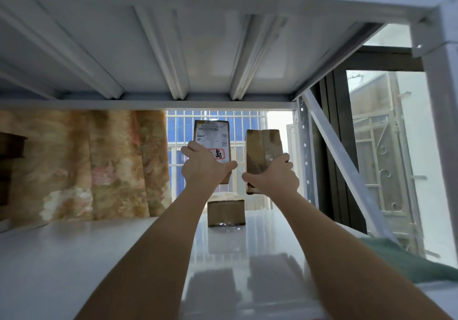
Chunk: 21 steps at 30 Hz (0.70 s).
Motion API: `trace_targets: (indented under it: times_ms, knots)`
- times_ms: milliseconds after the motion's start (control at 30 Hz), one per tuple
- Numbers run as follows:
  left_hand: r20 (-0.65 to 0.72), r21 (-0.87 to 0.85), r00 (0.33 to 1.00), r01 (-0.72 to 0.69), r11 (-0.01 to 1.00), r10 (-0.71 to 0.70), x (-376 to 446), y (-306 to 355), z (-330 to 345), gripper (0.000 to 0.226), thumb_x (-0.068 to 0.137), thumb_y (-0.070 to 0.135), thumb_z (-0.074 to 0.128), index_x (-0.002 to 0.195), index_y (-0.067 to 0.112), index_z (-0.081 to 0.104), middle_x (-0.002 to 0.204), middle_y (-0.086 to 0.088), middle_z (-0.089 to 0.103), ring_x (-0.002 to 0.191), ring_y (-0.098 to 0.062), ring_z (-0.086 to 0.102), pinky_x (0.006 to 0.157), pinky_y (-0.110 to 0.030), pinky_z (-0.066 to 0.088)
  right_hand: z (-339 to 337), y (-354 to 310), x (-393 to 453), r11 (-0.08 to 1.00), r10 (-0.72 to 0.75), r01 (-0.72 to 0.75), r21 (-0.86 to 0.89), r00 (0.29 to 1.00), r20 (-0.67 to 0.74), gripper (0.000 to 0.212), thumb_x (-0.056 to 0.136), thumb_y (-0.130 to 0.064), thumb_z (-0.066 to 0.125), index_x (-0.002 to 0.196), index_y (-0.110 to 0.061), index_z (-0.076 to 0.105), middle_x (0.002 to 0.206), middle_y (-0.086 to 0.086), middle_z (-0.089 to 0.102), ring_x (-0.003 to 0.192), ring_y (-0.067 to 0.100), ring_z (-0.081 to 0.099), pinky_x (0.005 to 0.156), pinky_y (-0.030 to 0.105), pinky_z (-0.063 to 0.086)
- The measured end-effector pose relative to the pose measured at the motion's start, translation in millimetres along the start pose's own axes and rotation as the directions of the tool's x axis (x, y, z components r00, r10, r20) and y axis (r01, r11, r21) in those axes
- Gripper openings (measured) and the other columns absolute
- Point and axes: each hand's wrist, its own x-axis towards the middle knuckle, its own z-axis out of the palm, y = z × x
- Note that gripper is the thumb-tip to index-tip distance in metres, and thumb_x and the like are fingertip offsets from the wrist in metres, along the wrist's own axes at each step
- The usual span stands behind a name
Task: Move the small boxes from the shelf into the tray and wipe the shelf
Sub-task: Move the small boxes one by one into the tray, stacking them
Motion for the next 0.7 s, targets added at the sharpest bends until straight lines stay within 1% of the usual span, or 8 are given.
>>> trace_targets:
  times_ms: [100,200,267,333,433,500,600,700]
  knots:
    - [-0.009,0.01,1.0,0.007,1.0,-0.007,0,-8,-6,0.101,0.069,0.058,0.072,0.134,0.0,0.022,0.131,-0.015,0.034,0.107,-0.027,0.055,0.081,-0.035,0.051,-3,-2,-3,0.996,-0.022,0.019,-0.082,0.999,-0.042,0.099,0.067,-0.058,0.072,0.137,-0.003,0.027,0.125,0.011,0.046,0.109,0.024,0.055,0.082,0.033,0.05]
    - [-0.019,0.121,1.0,-0.017,0.993,0.019,-4,-18,-20,0.102,0.068,0.061,0.071,0.134,0.0,0.023,0.125,-0.014,0.044,0.105,-0.025,0.055,0.075,-0.034,0.05,-13,-10,-8,0.991,-0.046,0.039,-0.126,0.997,-0.056,0.102,0.065,-0.06,0.073,0.136,-0.001,0.029,0.125,0.012,0.046,0.108,0.025,0.055,0.08,0.034,0.05]
    - [-0.016,0.203,1.0,-0.013,0.979,0.017,-8,-25,-32,0.105,0.067,0.064,0.07,0.134,-0.001,0.023,0.122,-0.014,0.048,0.104,-0.026,0.057,0.07,-0.031,0.046,-22,-19,-16,0.985,-0.083,0.074,-0.156,0.995,-0.047,0.108,0.064,-0.059,0.074,0.14,0.0,0.025,0.128,0.013,0.045,0.109,0.027,0.056,0.079,0.035,0.05]
    - [-0.023,0.214,1.0,0.004,0.977,0.002,-14,-33,-46,0.11,0.066,0.066,0.07,0.137,-0.002,0.022,0.123,-0.014,0.049,0.105,-0.027,0.058,0.072,-0.032,0.047,-31,-33,-27,0.979,-0.12,0.111,-0.171,0.992,-0.045,0.112,0.066,-0.057,0.074,0.143,0.002,0.018,0.131,0.014,0.044,0.11,0.028,0.056,0.076,0.033,0.047]
    - [-0.045,0.191,0.999,-0.004,0.982,0.013,-23,-39,-72,0.113,0.065,0.066,0.071,0.14,-0.001,0.02,0.125,-0.014,0.048,0.106,-0.027,0.059,0.076,-0.034,0.048,-41,-59,-45,0.983,-0.139,0.137,-0.122,0.99,-0.009,0.113,0.069,-0.056,0.074,0.145,0.004,0.014,0.136,0.014,0.042,0.115,0.028,0.055,0.078,0.033,0.046]
    - [-0.067,0.181,0.997,-0.029,0.983,0.041,-29,-42,-94,0.108,0.065,0.064,0.072,0.138,0.001,0.023,0.125,-0.012,0.049,0.107,-0.027,0.059,0.076,-0.033,0.048,-44,-74,-61,0.985,-0.15,0.151,-0.08,0.988,0.021,0.115,0.067,-0.058,0.074,0.144,0.003,0.015,0.136,0.013,0.044,0.115,0.028,0.055,0.08,0.034,0.047]
    - [-0.105,0.11,0.993,-0.045,0.993,0.057,-38,-44,-127,0.105,0.065,0.058,0.075,0.137,0.001,0.025,0.128,-0.01,0.048,0.108,-0.028,0.059,0.081,-0.037,0.05,-46,-91,-87,0.981,-0.187,0.189,-0.04,0.981,0.048,0.116,0.067,-0.059,0.074,0.144,0.003,0.015,0.135,0.013,0.044,0.116,0.029,0.055,0.08,0.035,0.048]
    - [-0.151,0.129,0.987,-0.04,0.991,0.059,-59,-48,-152,0.102,0.064,0.055,0.077,0.136,0.002,0.027,0.128,-0.009,0.046,0.107,-0.03,0.059,0.077,-0.035,0.046,-54,-100,-112,0.977,-0.214,0.213,0.015,0.974,0.077,0.112,0.067,-0.06,0.073,0.142,0.004,0.019,0.132,0.012,0.045,0.114,0.027,0.055,0.077,0.034,0.046]
